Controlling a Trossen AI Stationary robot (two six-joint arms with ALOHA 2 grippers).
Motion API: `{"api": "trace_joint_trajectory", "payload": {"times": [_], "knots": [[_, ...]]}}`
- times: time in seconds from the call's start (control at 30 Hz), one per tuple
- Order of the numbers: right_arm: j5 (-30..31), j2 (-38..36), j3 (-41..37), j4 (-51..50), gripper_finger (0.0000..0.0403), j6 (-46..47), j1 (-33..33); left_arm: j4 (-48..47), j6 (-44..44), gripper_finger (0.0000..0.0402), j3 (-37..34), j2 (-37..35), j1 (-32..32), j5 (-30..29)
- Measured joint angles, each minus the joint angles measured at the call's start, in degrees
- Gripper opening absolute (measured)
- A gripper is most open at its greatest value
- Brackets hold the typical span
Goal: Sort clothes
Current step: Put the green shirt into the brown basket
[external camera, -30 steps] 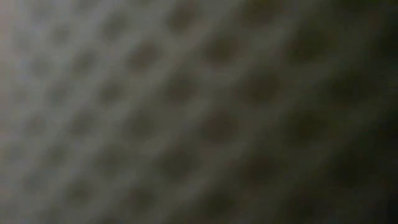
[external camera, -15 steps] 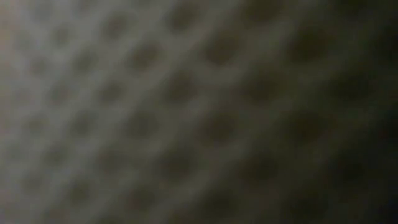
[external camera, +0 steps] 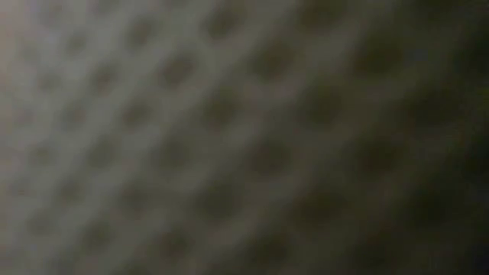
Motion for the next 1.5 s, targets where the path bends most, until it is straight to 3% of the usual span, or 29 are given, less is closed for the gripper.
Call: {"api": "trace_joint_trajectory", "payload": {"times": [0.2, 0.6, 0.67, 0.9, 1.27, 1.5], "knots": [[0.04, 0.0, 0.0, -0.45, 0.0013, -12.74, -0.02, 0.02, -0.02, 0.0, 0.0, 0.01, -0.01, -0.01], [0.02, 0.0, 0.0, -0.37, 0.0013, -14.12, 0.0, 2.21, -0.1, 0.0, 0.0, -0.01, 0.0, -0.36], [0.02, 0.0, 0.0, -0.14, 0.0013, -13.96, -0.02, 3.7, -3.45, 0.0, 0.0, 0.01, -0.07, -0.32], [0.04, 0.0, 0.0, 0.87, 0.0013, 4.36, -0.02, 10.76, -4.55, 0.0, 0.0, -0.01, -0.07, 0.15], [-1.0, 0.0, 1.75, 4.32, 0.0013, 6.94, -0.02, 29.73, -4.52, 0.0, 0.0, -0.01, -0.06, 0.58], [-3.53, 0.0, 11.95, -6.15, 0.0013, 11.43, 0.0, 37.11, -4.52, 0.0, 0.04, -0.01, -0.06, 0.6]]}}
